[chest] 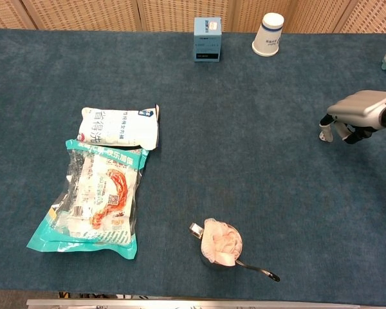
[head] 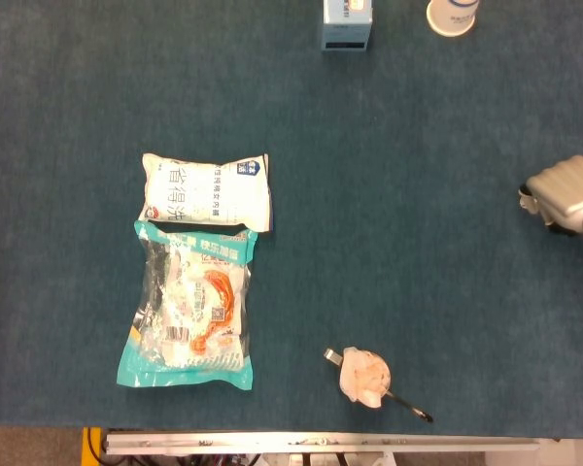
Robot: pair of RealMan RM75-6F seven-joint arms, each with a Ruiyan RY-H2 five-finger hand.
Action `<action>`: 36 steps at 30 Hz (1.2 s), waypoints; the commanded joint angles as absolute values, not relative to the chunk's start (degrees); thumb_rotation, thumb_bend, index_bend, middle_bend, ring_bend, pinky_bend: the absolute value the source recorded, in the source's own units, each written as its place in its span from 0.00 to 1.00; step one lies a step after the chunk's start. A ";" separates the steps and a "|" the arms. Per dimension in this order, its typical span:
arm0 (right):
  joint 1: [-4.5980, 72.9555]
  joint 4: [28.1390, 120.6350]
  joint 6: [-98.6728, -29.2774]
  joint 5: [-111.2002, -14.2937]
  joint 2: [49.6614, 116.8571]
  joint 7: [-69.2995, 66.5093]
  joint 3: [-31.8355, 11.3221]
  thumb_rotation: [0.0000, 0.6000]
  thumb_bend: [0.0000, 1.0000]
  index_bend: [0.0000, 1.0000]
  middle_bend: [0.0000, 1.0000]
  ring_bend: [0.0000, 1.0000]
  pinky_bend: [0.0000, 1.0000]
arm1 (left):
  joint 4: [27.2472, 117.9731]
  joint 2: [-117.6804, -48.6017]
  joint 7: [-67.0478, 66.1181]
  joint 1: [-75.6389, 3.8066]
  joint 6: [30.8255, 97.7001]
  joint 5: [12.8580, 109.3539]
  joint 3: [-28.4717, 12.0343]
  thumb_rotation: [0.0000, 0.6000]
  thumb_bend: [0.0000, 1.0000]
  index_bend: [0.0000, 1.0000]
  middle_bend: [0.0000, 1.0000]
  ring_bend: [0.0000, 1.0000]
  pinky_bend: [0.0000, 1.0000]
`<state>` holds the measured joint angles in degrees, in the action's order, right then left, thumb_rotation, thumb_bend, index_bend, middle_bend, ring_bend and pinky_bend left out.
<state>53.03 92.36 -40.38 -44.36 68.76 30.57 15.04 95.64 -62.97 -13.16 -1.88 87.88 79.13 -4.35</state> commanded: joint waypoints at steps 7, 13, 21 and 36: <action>52.48 91.51 -41.59 -42.80 68.73 31.99 14.78 1.00 1.00 0.44 1.00 1.00 1.00 | 95.64 -63.00 -13.35 -1.93 87.80 79.02 -4.39 1.00 0.26 0.44 0.33 0.20 0.35; 51.83 90.75 -42.34 -42.80 69.11 32.37 14.26 1.00 1.00 0.44 1.00 1.00 1.00 | 95.62 -63.06 -13.46 -1.93 87.81 79.00 -4.40 1.00 0.26 0.44 0.33 0.20 0.35; 50.59 92.70 -42.58 -45.36 67.39 30.48 13.13 1.00 1.00 0.44 1.00 1.00 1.00 | 95.65 -63.03 -13.43 -1.89 87.89 79.03 -4.39 1.00 0.26 0.44 0.33 0.20 0.35; 41.02 97.11 -57.16 -58.57 63.39 26.88 11.78 1.00 1.00 0.44 0.82 0.78 1.00 | 95.31 -63.22 -13.37 -1.99 88.04 79.76 -4.26 1.00 0.26 0.44 0.33 0.20 0.35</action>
<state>42.93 96.52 -54.85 -56.52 64.04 27.89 12.09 95.38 -63.19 -13.43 -1.98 87.98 79.66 -4.28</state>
